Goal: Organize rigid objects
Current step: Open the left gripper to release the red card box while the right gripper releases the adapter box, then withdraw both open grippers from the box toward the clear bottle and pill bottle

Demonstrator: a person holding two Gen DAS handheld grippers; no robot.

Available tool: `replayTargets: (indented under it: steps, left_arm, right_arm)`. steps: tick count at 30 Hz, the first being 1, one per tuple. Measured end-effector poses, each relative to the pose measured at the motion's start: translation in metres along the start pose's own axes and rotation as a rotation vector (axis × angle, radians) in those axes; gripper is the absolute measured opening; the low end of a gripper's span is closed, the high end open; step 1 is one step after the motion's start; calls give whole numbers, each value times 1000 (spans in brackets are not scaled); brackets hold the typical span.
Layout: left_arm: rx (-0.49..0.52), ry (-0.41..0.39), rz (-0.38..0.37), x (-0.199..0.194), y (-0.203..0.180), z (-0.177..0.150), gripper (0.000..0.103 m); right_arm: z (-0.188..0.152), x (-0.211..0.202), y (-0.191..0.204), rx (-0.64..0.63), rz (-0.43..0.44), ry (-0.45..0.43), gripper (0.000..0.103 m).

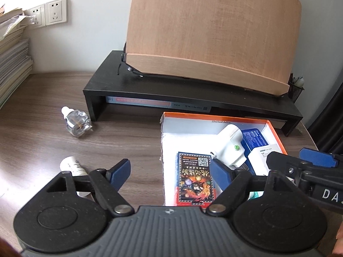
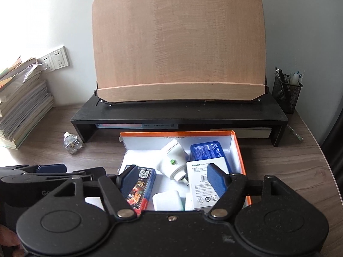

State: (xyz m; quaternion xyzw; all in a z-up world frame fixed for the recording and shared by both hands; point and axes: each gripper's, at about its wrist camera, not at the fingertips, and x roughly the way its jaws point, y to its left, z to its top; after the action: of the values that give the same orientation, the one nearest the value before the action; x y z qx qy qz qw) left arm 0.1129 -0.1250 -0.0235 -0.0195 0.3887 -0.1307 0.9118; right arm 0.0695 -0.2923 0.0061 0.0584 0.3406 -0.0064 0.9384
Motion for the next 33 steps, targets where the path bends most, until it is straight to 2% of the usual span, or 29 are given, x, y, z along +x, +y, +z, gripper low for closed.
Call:
replayTargets:
  steps: [11,19,27,33]
  left_arm:
    - [-83,-21,77,-43,75,-20,89]
    - [-151,-22,132,-59,135,-28,90]
    - [-178,-11,137,-61,173,-31,91]
    - [-171,-1,130,-54,187,-27,91]
  right_arm:
    - [-13,-8,74,-56,94,9,87]
    - [-25,3,126,-110,154,44,87]
    - [-33,30,165,-145,186,93,87]
    - [-32,52,186,-150,192,121,87]
